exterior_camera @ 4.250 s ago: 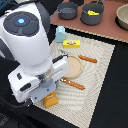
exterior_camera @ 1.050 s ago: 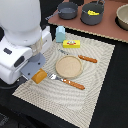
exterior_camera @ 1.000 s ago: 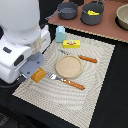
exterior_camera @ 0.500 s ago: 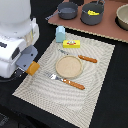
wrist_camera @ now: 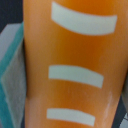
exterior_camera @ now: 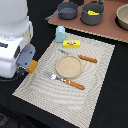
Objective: Interact with the objects in diverse but meaningful ways.
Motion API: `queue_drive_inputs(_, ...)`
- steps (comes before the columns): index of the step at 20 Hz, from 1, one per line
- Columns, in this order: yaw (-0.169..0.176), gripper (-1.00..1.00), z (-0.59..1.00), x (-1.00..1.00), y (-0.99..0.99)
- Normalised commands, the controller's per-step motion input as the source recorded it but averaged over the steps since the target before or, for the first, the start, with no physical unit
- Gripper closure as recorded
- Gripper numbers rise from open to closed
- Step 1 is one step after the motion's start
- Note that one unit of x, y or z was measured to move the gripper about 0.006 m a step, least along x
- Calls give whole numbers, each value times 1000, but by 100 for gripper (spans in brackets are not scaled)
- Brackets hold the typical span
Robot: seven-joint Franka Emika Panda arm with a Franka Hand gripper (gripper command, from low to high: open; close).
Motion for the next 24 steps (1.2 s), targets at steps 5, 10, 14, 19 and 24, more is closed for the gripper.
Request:
queue_drive_inputs(5,82,100,-251,-615,-107)
queue_drive_inputs(10,73,100,-271,-545,-74)
queue_drive_inputs(14,70,100,-346,-501,-45)
queue_drive_inputs(19,76,100,-396,-607,-44)
queue_drive_inputs(24,59,100,-341,-386,-25)
